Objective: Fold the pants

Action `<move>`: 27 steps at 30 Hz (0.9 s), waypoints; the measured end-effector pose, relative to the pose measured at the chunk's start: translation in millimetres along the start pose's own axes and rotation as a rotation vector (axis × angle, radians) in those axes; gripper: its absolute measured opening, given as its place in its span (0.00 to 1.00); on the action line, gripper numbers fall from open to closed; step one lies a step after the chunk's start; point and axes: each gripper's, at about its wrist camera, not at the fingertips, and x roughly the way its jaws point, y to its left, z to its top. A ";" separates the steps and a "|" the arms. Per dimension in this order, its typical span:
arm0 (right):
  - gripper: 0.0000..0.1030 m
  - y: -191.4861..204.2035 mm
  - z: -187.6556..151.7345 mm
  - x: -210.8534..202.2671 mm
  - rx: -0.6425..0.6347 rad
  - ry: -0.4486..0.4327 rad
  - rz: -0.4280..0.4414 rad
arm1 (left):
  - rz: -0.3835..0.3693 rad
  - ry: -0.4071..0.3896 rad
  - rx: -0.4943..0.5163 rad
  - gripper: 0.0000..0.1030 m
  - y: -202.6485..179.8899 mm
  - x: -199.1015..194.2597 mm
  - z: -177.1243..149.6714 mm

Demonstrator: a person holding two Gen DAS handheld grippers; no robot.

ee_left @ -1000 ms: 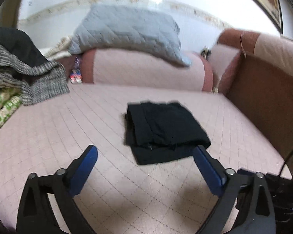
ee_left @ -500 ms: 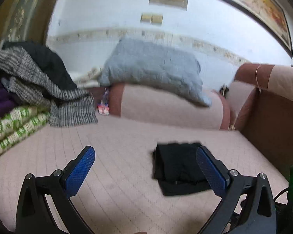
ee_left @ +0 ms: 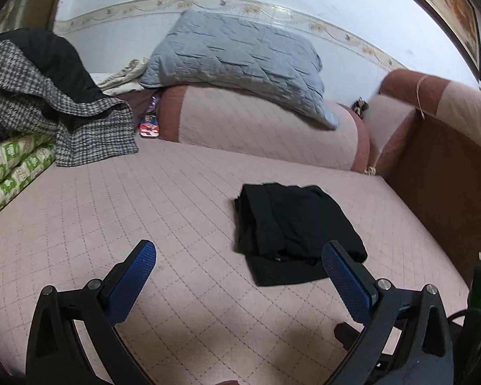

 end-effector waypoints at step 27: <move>0.73 -1.7 -1.0 24.7 0.007 0.045 -0.012 | -0.068 0.248 -0.054 1.00 2.8 51.0 -22.6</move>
